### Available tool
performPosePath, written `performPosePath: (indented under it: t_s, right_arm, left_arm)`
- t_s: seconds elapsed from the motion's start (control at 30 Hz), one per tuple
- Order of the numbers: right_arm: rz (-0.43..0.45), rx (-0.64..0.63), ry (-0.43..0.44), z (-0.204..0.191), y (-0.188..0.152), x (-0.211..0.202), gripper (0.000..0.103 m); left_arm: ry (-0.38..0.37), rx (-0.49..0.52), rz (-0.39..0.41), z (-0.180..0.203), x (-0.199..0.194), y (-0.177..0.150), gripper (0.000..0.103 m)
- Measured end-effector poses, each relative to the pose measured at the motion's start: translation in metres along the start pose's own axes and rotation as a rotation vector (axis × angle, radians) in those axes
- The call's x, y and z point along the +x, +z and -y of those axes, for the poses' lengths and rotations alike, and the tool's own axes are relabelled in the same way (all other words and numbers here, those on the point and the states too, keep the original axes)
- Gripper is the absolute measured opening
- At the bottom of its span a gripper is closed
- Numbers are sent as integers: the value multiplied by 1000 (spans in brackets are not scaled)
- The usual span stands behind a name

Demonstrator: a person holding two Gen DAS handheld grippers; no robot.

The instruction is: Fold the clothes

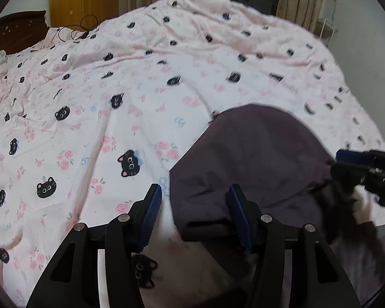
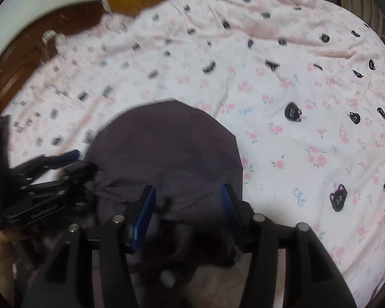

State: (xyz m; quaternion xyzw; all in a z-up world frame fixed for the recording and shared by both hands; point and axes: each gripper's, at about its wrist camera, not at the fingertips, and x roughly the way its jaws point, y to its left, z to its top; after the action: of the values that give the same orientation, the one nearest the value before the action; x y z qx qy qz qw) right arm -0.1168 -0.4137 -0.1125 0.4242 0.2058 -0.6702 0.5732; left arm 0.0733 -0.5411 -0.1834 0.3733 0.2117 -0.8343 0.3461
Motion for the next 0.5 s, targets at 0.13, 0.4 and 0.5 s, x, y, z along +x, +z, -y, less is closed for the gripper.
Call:
performPosePath:
  t_s: [0.13,0.4,0.5]
  right_arm:
    - [9,-38,10,-12,-3,-7,55]
    - [-160,-65,-48,-27,-22,32,56]
    - [-165,-139,-93,-34,-32,36,56]
  left_arm:
    - [-24,18,9,8,-12,-4,49]
    - [25,27,-64,5,9,-21,53]
    - [27,12,-68,0,13,-21,55]
